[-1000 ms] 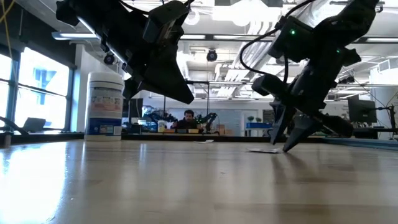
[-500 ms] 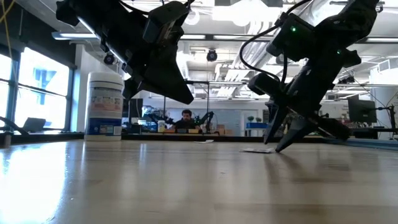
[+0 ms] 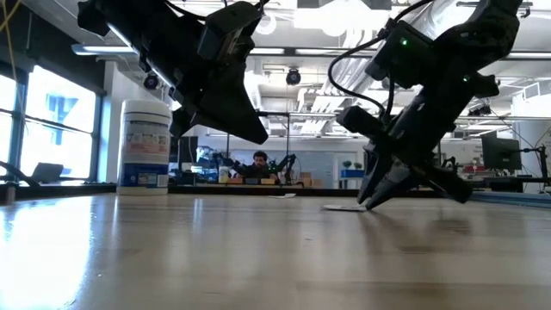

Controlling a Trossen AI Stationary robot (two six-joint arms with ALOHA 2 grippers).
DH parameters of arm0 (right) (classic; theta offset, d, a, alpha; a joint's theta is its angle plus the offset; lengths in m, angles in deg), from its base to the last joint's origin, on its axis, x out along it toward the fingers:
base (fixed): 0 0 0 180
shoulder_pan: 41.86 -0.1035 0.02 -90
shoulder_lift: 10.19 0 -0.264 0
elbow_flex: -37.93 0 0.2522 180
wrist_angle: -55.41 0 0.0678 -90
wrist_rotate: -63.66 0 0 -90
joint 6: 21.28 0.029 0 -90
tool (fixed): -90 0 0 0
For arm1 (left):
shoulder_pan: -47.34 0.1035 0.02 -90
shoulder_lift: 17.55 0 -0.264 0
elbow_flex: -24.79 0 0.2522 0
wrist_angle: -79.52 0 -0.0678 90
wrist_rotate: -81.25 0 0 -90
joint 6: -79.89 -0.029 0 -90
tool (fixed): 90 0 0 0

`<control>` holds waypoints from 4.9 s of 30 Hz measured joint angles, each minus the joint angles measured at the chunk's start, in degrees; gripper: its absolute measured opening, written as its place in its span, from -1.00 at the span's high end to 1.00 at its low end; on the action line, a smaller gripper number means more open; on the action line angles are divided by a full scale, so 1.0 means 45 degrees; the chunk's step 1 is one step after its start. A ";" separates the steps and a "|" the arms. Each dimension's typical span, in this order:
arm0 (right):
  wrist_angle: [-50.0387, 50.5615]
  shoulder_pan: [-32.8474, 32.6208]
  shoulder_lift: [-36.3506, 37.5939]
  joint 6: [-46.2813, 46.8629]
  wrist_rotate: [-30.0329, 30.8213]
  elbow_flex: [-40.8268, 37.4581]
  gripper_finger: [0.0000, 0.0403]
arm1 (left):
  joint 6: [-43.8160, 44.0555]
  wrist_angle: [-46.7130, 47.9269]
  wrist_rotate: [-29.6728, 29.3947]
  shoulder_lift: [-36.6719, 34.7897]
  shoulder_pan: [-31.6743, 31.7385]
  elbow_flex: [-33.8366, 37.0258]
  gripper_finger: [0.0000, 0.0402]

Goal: Pick & Place First Aid Supplies
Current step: Put the towelette pack into the right red bin, then put the ointment pack into the left red bin

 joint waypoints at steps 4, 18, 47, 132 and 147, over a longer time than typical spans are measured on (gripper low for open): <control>-0.0152 0.0002 -0.0232 -0.0651 0.0432 0.0005 0.83 | 0.0000 -0.0004 -0.0002 0.0000 0.0000 0.0000 0.99; 0.0029 -0.0201 0.0174 -0.1881 0.1266 -0.0036 0.99 | -0.0004 -0.0004 -0.0002 0.0000 0.0000 0.0000 0.99; 0.1625 -0.0641 0.1086 -0.3685 0.1654 -0.0029 0.51 | -0.0005 -0.0005 -0.0007 0.0000 0.0001 0.0000 0.99; 0.8482 -0.9163 0.8066 0.1975 -0.5357 0.0744 0.70 | -0.0004 0.0000 -0.0002 0.0000 0.0005 0.0000 0.99; 0.5692 -0.6343 0.7325 -0.8159 0.6603 0.0937 0.76 | 0.0000 0.0000 -0.0002 0.0000 0.0003 0.0000 0.99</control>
